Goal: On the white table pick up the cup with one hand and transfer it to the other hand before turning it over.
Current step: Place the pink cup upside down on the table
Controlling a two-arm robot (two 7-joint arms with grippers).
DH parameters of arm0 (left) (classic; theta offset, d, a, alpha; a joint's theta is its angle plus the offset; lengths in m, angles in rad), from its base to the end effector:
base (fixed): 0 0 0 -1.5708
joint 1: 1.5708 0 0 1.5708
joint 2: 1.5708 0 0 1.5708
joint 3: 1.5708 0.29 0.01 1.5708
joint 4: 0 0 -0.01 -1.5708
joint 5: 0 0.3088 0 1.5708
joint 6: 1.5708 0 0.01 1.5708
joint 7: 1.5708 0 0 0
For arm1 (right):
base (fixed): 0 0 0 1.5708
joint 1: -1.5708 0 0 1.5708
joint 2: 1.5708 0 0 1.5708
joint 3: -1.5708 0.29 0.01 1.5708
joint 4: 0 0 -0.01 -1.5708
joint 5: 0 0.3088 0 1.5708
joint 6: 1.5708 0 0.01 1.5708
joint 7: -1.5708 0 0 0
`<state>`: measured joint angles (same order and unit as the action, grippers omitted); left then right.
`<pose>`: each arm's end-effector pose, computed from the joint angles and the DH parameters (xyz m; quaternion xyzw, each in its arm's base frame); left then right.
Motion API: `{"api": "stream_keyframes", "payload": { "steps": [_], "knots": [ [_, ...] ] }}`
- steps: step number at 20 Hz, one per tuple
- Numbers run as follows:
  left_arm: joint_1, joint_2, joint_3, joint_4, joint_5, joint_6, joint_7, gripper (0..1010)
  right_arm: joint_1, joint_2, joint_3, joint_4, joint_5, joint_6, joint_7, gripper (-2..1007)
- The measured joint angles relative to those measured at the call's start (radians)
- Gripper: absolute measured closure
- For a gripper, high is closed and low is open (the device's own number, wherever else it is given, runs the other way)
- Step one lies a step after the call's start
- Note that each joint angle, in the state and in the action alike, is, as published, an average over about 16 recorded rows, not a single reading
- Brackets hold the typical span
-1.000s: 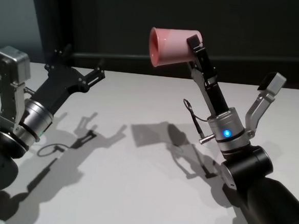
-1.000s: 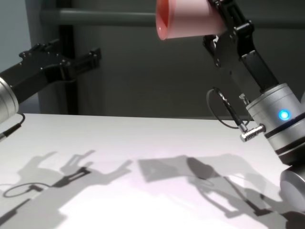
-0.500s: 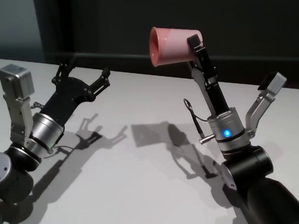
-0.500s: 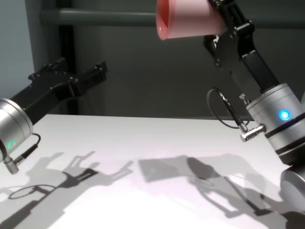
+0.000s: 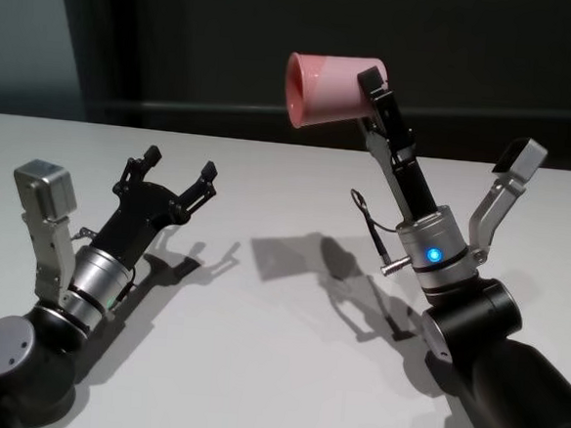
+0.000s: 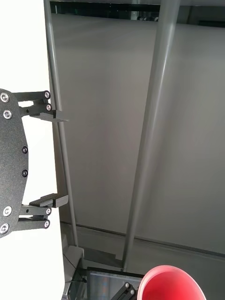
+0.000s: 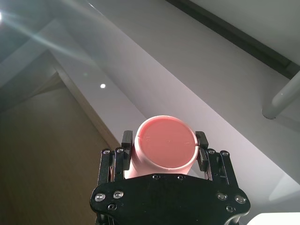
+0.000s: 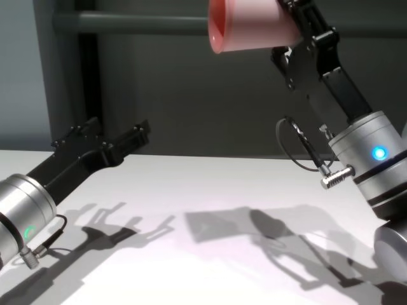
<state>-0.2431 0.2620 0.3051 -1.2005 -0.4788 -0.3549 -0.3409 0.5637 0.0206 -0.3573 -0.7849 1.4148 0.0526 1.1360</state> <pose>0.3833 0.0198 -0.3385 -0.1077 -0.0116 0.5158 0.8498 0.4606 0.0695 -0.3290 0.4899 0.3047 -0.1341 0.8057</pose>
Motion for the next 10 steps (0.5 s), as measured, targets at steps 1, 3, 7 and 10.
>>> {"api": "stream_keyframes", "payload": {
  "steps": [1, 3, 7, 10],
  "knots": [
    [-0.001, -0.003, -0.001, 0.009, -0.002, -0.003, -0.005, 9, 0.0, 0.0, 0.0, 0.0, 0.0, 0.0, 0.0, 231],
    [-0.003, -0.007, -0.002, 0.022, -0.006, -0.008, -0.013, 9, 0.0, 0.0, 0.0, 0.0, 0.0, 0.0, 0.0, 231],
    [-0.006, -0.01, -0.004, 0.037, -0.011, -0.016, -0.025, 9, -0.001, 0.001, -0.001, -0.002, -0.002, -0.001, -0.006, 231],
    [-0.007, -0.009, -0.004, 0.039, -0.011, -0.018, -0.027, 9, -0.007, 0.01, -0.008, -0.023, -0.019, -0.012, -0.035, 231]
  ]
}}
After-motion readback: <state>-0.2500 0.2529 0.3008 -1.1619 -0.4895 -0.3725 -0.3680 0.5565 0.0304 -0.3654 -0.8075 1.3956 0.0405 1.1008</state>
